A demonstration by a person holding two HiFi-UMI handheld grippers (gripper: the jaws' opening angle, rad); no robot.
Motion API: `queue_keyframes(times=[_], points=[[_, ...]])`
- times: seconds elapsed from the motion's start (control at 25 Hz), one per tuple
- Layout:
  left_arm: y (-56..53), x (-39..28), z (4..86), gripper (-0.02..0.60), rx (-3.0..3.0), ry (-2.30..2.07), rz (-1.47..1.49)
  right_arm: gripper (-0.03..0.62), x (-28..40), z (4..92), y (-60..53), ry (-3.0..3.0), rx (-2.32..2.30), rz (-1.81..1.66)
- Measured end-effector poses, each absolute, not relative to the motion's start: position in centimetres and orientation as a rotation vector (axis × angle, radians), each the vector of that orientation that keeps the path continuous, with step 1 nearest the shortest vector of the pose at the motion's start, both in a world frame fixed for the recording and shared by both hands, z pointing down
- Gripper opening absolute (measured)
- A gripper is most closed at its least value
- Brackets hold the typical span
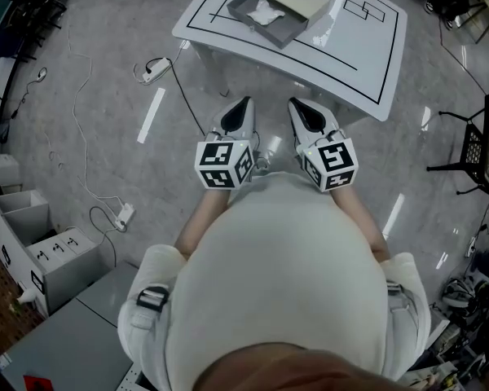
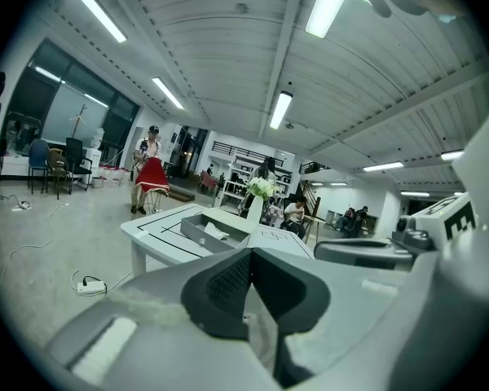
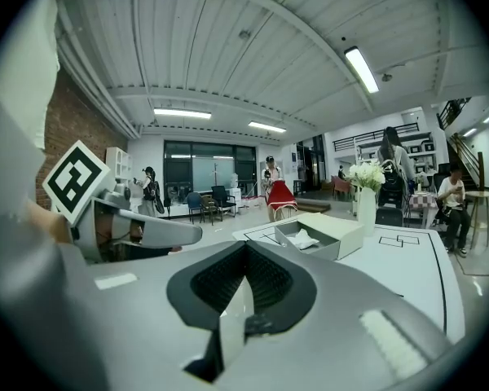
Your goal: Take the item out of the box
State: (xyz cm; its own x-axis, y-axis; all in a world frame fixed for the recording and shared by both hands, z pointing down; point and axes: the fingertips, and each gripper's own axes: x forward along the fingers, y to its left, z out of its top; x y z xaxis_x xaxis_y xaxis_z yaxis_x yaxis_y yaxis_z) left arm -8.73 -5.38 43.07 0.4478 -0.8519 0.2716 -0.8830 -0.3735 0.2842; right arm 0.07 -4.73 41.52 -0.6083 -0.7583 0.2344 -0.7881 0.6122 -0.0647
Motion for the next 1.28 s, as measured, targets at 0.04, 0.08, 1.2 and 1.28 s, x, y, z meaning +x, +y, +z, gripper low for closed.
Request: queue_keyframes(times=[0.04,0.08,1.2,1.28], points=[[-6.0,-8.9,43.1,0.000,2.323,-1.463,0.110,0.000,-0.1,41.6,-5.3,-2.650,1.292,0.239],[-6.6,-9.0,43.1,0.000,2.326,-1.459,0.110,0.000,-0.3,41.6,-5.8,-2.647,1.298,0.238],[-13.4,-11.4,45.5,0.000,2.307,-1.394,0.176,0.000,-2.0,44.0,-11.8,-2.583,1.340,0.304],[-14.1,-11.4,45.8,0.000,2.307,-1.390,0.179,-0.001,-2.0,44.2,-12.4,-2.580,1.336,0.297]])
